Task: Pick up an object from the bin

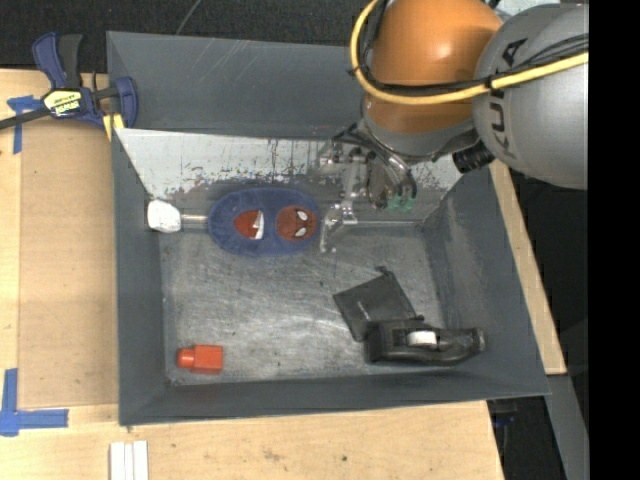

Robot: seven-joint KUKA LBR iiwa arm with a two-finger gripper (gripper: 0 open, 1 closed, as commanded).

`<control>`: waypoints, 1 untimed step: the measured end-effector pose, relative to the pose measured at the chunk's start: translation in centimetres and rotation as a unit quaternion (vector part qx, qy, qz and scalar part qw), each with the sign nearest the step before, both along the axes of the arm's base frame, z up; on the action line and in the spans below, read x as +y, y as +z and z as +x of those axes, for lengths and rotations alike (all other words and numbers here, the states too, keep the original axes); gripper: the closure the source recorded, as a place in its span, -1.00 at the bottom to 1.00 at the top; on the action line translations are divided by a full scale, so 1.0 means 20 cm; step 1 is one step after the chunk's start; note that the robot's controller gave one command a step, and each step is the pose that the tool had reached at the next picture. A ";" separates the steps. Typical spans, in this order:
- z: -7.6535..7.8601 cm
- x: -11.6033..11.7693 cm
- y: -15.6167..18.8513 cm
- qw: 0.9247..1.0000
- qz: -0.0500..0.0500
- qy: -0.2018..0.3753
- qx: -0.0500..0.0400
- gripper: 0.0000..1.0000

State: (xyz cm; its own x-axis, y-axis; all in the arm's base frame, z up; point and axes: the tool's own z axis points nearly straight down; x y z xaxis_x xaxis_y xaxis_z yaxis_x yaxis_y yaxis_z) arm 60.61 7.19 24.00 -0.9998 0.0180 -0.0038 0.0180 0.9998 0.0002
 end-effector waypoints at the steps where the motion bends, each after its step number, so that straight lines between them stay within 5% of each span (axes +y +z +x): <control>1: 0.07 0.06 -0.75 1.000 0.000 0.006 -0.002 -1.00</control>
Offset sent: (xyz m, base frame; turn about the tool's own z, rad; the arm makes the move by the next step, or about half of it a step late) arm 0.0125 0.0121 -0.1660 -0.0132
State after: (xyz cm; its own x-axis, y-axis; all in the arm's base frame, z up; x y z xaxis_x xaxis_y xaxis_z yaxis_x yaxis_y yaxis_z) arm 62.04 8.31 8.94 -1.0000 0.0051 -0.0074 0.0051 1.0000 0.0011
